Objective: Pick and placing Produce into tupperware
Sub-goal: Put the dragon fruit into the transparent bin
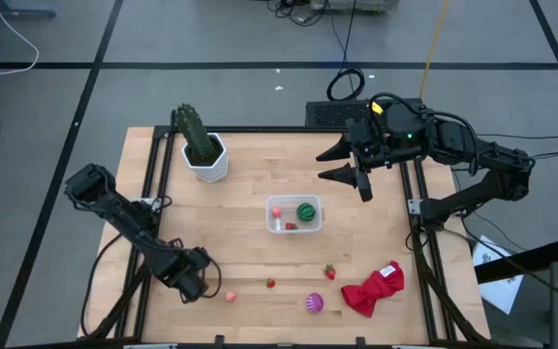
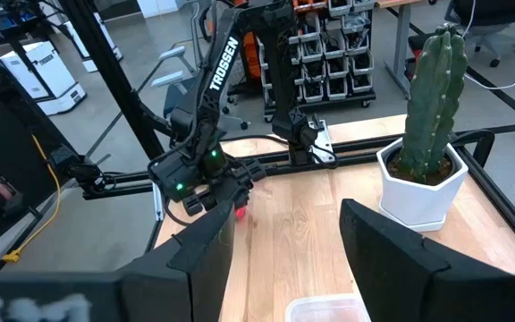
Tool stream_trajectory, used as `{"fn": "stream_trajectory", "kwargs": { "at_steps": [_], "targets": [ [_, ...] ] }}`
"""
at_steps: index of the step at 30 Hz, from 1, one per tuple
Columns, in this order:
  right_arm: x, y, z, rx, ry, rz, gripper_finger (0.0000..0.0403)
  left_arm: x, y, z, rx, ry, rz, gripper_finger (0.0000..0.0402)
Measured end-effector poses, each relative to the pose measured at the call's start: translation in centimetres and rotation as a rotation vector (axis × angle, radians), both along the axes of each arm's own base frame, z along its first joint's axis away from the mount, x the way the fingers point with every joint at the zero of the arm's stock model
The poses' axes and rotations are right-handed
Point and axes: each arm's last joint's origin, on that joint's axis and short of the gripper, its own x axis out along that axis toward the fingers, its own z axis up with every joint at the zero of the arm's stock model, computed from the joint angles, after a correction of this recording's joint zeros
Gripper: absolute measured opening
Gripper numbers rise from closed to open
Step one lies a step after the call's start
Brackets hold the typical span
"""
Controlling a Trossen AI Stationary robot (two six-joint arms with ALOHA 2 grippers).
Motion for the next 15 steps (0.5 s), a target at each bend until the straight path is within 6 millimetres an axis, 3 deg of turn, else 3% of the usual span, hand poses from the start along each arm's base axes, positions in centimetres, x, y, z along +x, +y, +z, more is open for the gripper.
{"fn": "stream_trajectory", "kwargs": {
  "at_steps": [15],
  "targets": [
    [0.0,0.0,0.0,0.000,0.000,0.000,0.0196,1.9,0.5,1.1,0.014,-0.090,0.041,0.0218]
  ]
}}
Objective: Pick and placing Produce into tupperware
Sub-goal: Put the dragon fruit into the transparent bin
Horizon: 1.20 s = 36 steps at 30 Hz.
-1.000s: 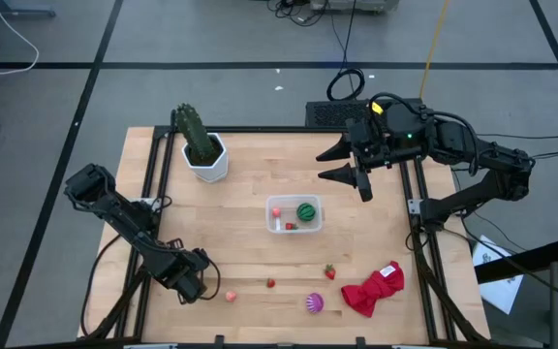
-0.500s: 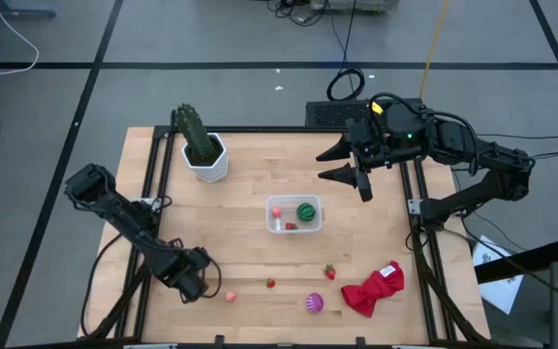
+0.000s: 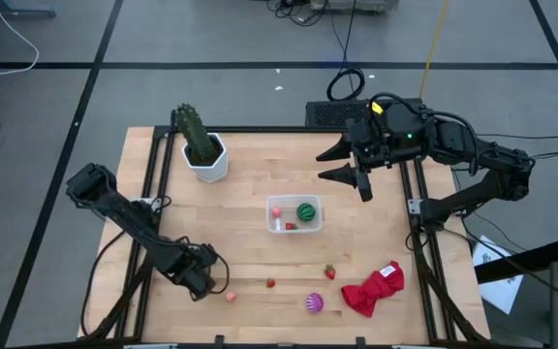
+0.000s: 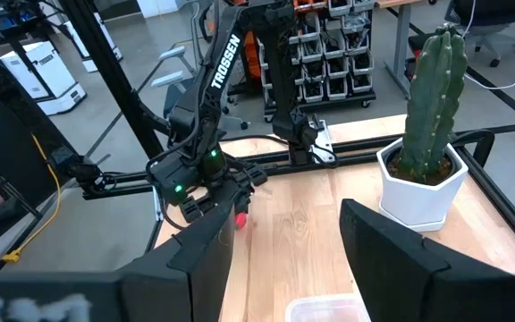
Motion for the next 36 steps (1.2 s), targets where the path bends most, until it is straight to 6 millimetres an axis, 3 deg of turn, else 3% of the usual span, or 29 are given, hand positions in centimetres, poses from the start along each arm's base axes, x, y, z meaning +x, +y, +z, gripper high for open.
{"fn": "stream_trajectory", "kwargs": {
  "at_steps": [7,16,28,36],
  "targets": [
    [0.0,0.0,0.0,0.000,0.000,0.000,0.0196,2.0,0.7,1.6,-0.033,-0.047,-0.004,0.0218],
    [0.0,0.0,0.0,0.000,0.001,0.000,0.0196,5.8,2.4,5.6,-0.086,-0.187,-0.083,0.0219],
    [0.0,0.0,0.0,0.000,0.001,0.001,0.0196,9.9,7.7,9.8,-0.083,-0.350,0.004,0.0238],
    [-0.2,0.0,-0.1,0.001,0.018,0.001,0.0196,12.8,11.3,13.5,-0.049,-0.497,-0.031,0.0262]
  ]
}}
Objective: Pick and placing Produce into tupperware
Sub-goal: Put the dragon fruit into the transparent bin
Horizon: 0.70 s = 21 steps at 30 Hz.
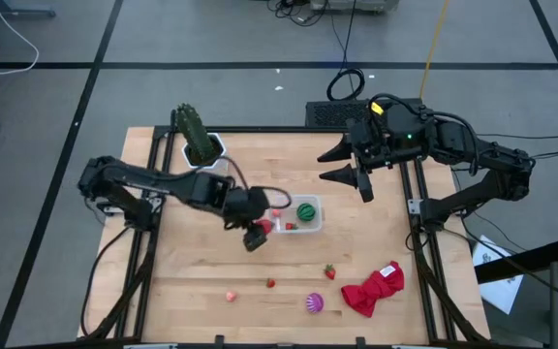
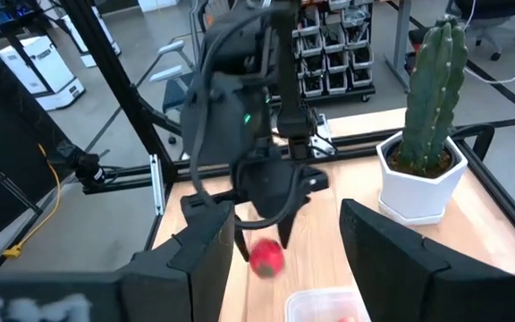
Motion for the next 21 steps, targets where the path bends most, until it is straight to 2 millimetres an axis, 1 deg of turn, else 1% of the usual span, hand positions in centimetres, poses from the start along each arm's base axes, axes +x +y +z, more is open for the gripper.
{"fn": "stream_trajectory", "kwargs": {
  "at_steps": [4,7,11,15,18,20,21],
  "targets": [
    [-0.9,0.1,0.2,-0.003,0.002,0.000,0.0196,2.3,0.8,0.5,0.019,0.005,-0.055,0.0262],
    [-2.5,0.2,1.0,-0.010,-0.029,0.002,0.0196,3.7,1.1,0.4,0.040,0.068,-0.071,0.0258],
    [-5.2,0.4,2.3,-0.014,-0.103,0.000,0.0196,4.9,1.4,0.4,0.049,0.153,-0.065,0.0260],
    [-7.8,0.6,2.8,0.025,-0.112,-0.012,0.0196,4.7,1.6,0.3,0.107,0.241,-0.019,0.0264],
    [-9.3,0.7,2.5,0.036,-0.064,-0.019,0.0196,3.5,1.8,1.4,0.152,0.249,0.070,0.0261],
    [-9.8,0.7,2.1,0.038,-0.021,-0.041,0.0196,2.6,1.4,2.8,0.152,0.201,0.068,0.0258],
    [-9.9,0.7,2.0,0.036,-0.006,-0.052,0.0196,2.3,1.0,3.1,0.151,0.192,0.060,0.0258]
  ]
}}
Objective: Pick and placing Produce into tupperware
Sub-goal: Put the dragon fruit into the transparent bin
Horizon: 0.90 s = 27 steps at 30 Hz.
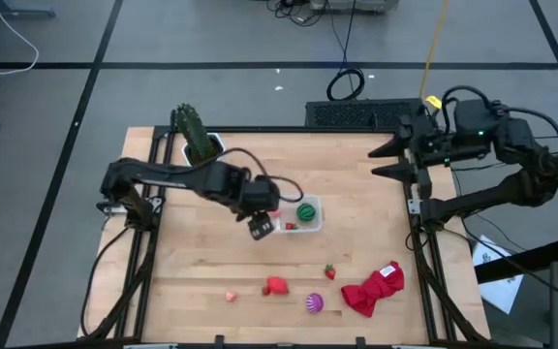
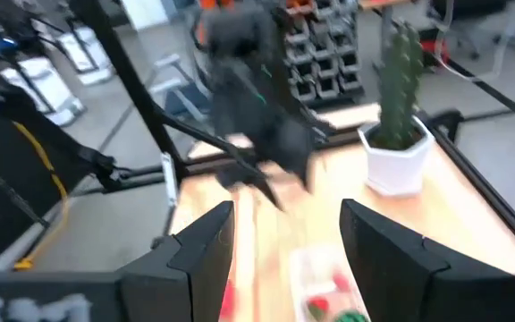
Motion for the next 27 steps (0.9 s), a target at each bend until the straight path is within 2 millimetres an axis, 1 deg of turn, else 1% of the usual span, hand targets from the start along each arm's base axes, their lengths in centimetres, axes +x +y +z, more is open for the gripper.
{"fn": "stream_trajectory", "kwargs": {
  "at_steps": [2,6,10,15,19,27],
  "targets": [
    [0.0,-0.1,-0.3,-0.004,0.030,-0.019,0.0196,-0.5,-1.0,0.5,-0.018,-0.016,-0.004,0.0259],
    [0.8,-0.1,-0.8,-0.030,0.071,-0.009,0.0196,-0.9,-2.8,0.7,-0.043,-0.033,0.005,0.0264],
    [1.7,-0.2,-1.3,-0.070,0.099,0.008,0.0196,-1.4,-4.5,0.6,-0.061,-0.025,0.039,0.0261],
    [2.4,-0.2,-2.1,-0.084,0.125,0.016,0.0196,-2.0,-6.9,0.7,-0.073,-0.046,0.050,0.0259],
    [2.7,-0.3,-2.7,-0.082,0.146,0.017,0.0196,-1.9,-8.5,0.6,-0.105,-0.085,0.050,0.0264],
    [2.9,-0.3,-3.1,-0.081,0.158,0.018,0.0196,-1.5,-10.2,1.1,-0.184,-0.204,0.130,0.0258]
  ]
}}
